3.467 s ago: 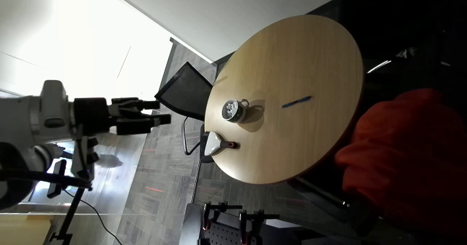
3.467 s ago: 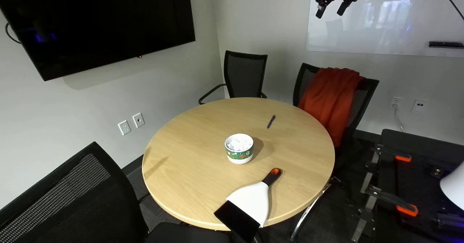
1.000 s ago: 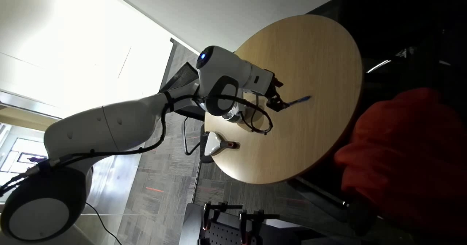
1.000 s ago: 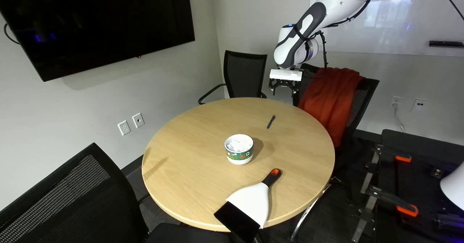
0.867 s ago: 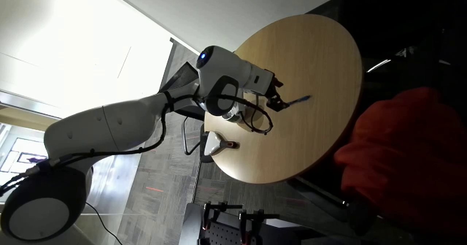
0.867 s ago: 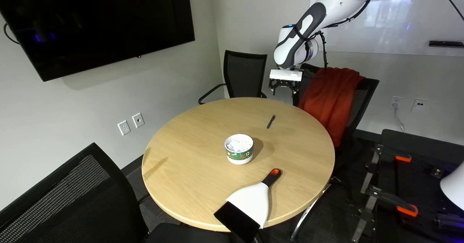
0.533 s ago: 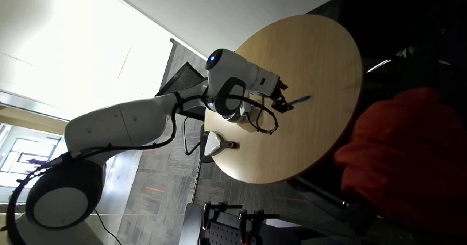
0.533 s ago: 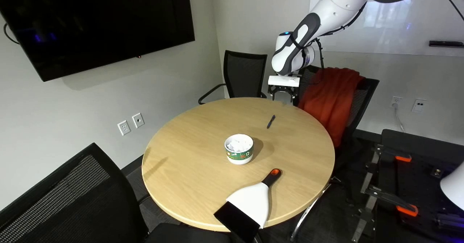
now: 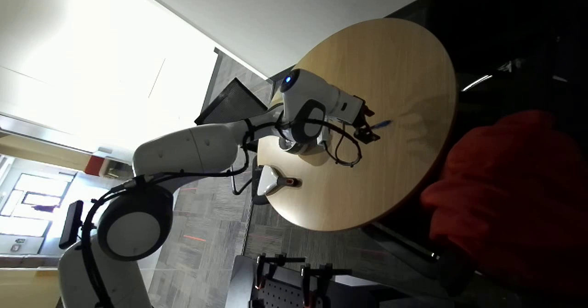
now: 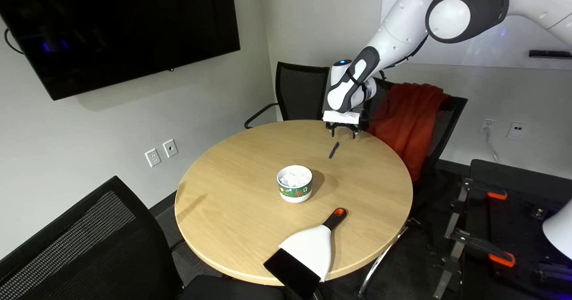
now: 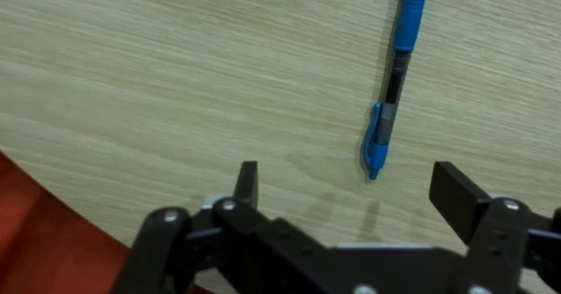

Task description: Use the pen to stir the contents in the cup

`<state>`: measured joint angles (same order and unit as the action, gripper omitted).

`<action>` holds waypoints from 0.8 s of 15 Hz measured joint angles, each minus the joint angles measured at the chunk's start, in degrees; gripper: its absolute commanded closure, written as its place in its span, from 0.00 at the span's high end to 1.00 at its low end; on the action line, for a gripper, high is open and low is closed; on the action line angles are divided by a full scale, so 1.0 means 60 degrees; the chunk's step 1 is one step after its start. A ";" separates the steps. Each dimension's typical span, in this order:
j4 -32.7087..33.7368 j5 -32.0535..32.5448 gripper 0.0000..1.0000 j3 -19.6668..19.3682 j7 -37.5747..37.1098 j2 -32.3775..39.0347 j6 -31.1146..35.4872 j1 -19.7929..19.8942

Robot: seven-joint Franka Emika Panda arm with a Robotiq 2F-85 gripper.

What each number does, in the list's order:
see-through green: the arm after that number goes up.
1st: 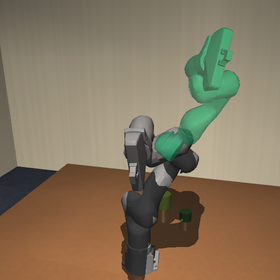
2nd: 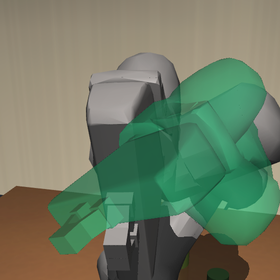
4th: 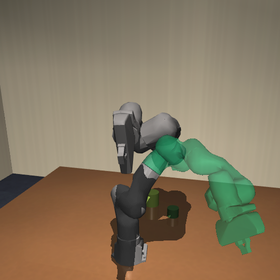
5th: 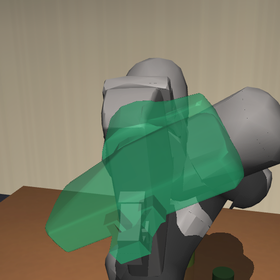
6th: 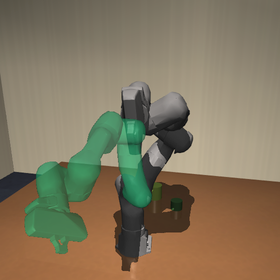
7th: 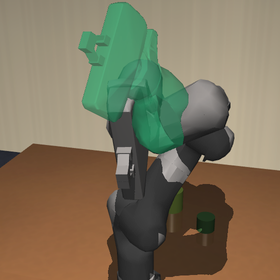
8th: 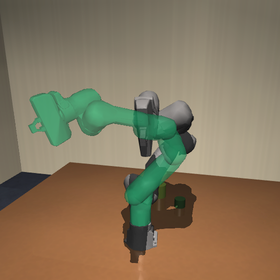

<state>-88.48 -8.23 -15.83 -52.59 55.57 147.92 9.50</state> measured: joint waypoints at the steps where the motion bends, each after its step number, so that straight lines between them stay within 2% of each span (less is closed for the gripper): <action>1: 0.0202 0.0000 1.00 -0.0002 -0.0042 0.0193 0.0000 0.0002; 10: 0.1612 0.0000 1.00 0.0090 -0.0054 0.1330 -0.0024 0.0161; 11: 0.1719 -0.0001 0.75 0.0126 -0.0053 0.1422 -0.0029 0.0186; 12: 0.1821 -0.0001 0.74 0.0184 -0.0053 0.1505 -0.0036 0.0224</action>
<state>-77.55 -8.23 -14.72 -52.91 64.60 147.70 10.85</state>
